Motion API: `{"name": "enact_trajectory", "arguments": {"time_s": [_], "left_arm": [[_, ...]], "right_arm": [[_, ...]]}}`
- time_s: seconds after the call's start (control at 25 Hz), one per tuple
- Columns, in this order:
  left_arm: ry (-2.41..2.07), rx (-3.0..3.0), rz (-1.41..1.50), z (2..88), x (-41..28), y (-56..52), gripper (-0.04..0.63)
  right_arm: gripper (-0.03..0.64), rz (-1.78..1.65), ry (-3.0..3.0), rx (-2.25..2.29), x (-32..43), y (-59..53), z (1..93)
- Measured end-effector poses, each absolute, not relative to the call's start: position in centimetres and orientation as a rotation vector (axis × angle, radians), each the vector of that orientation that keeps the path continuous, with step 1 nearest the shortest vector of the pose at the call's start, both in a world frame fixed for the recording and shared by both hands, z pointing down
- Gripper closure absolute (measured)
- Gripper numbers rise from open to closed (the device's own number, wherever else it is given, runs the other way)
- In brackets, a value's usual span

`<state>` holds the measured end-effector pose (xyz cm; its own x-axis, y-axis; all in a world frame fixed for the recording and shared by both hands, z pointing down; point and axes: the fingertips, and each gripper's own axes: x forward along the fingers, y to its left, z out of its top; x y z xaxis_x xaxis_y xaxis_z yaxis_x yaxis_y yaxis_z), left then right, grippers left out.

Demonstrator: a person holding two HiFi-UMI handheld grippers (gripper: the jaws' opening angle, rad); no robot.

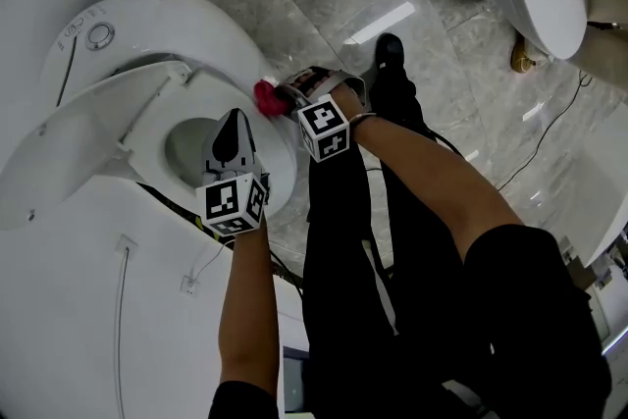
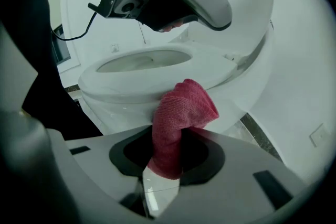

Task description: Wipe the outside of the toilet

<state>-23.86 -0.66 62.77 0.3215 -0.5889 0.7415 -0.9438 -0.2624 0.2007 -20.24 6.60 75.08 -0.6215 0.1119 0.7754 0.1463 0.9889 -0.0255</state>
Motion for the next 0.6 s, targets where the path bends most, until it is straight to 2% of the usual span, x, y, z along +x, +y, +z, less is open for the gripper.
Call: {"name": "enact_trajectory", "arguments": {"time_s": [0.6], "left_arm": [[-1.245,1.855,0.773,64.8,-21.2,8.8,0.584]], "right_arm": [[0.476,0.116,-2.219,-0.282,-18.0,17.8,76.1]]}}
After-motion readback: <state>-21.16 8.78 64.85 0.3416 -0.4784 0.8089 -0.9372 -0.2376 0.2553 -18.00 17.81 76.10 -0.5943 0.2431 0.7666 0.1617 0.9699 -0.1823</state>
